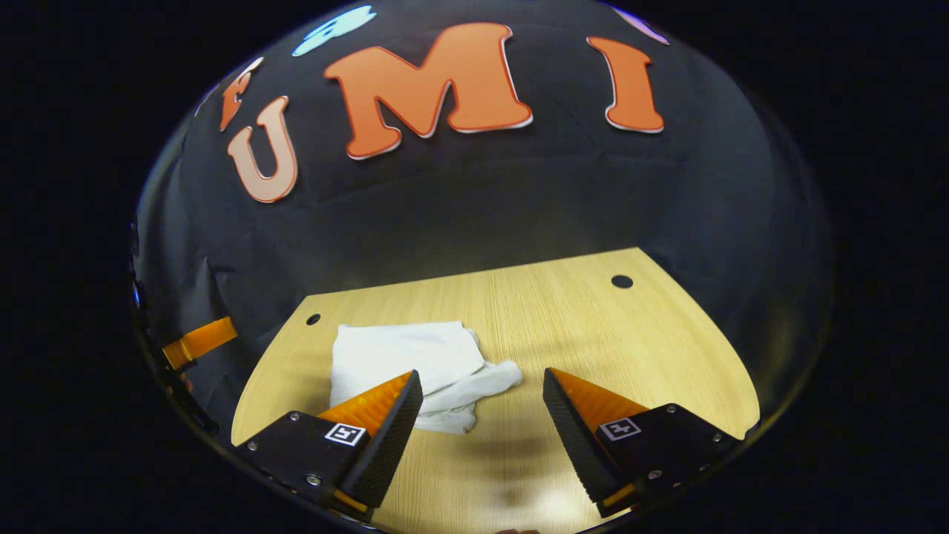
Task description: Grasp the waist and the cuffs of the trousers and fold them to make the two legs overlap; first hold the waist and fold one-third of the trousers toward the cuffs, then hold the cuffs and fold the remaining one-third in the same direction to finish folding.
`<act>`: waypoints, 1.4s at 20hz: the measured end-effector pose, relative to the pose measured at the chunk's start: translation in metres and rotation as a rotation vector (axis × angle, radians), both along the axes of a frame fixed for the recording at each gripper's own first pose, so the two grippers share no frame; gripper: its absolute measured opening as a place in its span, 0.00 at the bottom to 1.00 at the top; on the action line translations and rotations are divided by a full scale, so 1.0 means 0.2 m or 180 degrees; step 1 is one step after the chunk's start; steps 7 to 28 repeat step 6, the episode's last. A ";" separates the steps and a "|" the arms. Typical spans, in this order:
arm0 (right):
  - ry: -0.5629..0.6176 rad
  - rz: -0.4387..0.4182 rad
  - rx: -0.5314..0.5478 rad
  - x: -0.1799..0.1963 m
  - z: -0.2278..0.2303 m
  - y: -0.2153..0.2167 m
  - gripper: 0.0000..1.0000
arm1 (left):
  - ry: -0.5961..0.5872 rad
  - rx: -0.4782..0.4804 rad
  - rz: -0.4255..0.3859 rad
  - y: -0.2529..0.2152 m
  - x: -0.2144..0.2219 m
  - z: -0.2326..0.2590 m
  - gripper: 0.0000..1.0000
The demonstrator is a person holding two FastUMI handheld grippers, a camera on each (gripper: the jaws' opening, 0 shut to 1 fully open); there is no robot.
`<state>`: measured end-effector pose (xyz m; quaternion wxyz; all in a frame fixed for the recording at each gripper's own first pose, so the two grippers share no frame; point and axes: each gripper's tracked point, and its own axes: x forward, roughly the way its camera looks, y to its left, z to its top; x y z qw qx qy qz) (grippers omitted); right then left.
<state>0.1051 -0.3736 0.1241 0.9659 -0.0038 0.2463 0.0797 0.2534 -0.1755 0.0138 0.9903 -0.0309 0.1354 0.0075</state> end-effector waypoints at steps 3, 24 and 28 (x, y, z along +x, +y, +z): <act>-0.0345 0.0090 0.0044 -0.11 0.17 0.06 0.99 | -0.0215 0.0085 0.0062 0.02 0.00 0.01 0.99; -0.0648 0.0177 0.0111 -0.21 0.29 0.14 0.98 | -0.0511 0.0247 0.0252 -0.01 0.00 0.02 0.98; -0.0648 0.0177 0.0111 -0.21 0.29 0.14 0.98 | -0.0511 0.0247 0.0252 -0.01 0.00 0.02 0.98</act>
